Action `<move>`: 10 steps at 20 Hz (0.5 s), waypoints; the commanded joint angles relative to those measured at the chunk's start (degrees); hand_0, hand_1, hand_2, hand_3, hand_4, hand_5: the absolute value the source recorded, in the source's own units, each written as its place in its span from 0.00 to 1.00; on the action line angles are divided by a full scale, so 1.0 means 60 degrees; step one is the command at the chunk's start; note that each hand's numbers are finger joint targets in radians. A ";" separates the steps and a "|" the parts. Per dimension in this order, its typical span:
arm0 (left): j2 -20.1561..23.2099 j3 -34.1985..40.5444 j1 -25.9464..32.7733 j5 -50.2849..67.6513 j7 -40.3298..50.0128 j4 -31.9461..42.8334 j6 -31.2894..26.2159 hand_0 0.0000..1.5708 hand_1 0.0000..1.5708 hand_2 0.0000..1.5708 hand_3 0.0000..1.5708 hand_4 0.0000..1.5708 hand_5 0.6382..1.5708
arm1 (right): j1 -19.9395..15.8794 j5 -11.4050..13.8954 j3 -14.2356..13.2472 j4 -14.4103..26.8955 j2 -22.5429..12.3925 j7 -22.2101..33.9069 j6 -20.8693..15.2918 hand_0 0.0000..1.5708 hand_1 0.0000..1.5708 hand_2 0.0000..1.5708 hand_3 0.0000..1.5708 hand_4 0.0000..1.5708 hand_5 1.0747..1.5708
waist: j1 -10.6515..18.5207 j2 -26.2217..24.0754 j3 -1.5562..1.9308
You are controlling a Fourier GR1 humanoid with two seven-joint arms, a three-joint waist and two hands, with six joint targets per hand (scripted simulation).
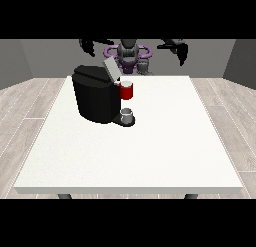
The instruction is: Insert the coffee pod into the coffee machine and close the lid
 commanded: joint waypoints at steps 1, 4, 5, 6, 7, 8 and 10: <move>-0.0130 -0.0804 0.0627 0.0465 0.0186 -0.0981 0.0207 0.00 0.00 0.00 0.00 0.00 1.00 | -0.0648 -0.0080 -0.0589 0.0987 -0.0256 -0.0293 0.0001 0.00 0.00 0.00 0.00 0.00 1.00 | 0.0328 0.0504 0.0002; -0.0018 -0.0359 0.0527 0.0451 0.0374 -0.1412 0.0453 0.00 0.00 0.00 0.00 0.00 1.00 | -0.1042 -0.0046 -0.0282 0.1034 0.0208 -0.0440 -0.0054 0.00 0.00 0.00 0.00 0.00 1.00 | -0.0030 0.0935 0.0000; 0.0138 -0.0555 0.1053 0.0451 0.0521 -0.1896 0.0269 0.00 0.00 0.00 0.00 0.00 1.00 | -0.0929 -0.0106 -0.0395 0.1212 -0.0007 -0.0383 0.0205 0.00 0.00 0.00 0.00 0.00 1.00 | -0.0120 0.0779 0.0000; 0.0025 -0.0589 0.0862 0.0189 0.0135 -0.1611 0.0646 0.00 0.00 0.00 0.00 0.00 1.00 | -0.1489 -0.0210 -0.0502 0.1182 -0.0163 0.0009 0.0239 0.00 0.00 0.00 0.00 0.00 1.00 | -0.0250 0.1074 -0.0001; 0.0063 -0.0702 0.1393 0.0431 0.0682 -0.2137 0.0347 0.00 0.00 0.00 0.00 0.00 1.00 | -0.1260 -0.0063 -0.0300 0.1256 -0.0005 0.0167 0.0175 0.00 0.00 0.00 0.00 0.00 1.00 | -0.0078 0.0680 -0.0001; 0.0818 0.0025 0.0675 0.0704 0.0407 -0.1466 0.0139 0.00 0.00 0.00 0.00 0.00 1.00 | -0.0920 0.0347 0.0283 0.0892 0.0636 -0.0562 -0.0148 0.00 0.00 0.00 0.00 0.00 1.00 | -0.0497 0.1125 -0.0002; 0.0548 -0.0330 0.0793 0.0932 0.0887 -0.2110 0.0164 0.00 0.00 0.00 0.00 0.00 1.00 | -0.1681 0.0072 -0.0237 0.1539 0.0133 -0.0070 0.0138 0.00 0.00 0.00 0.00 0.00 1.00 | -0.0319 0.1178 -0.0001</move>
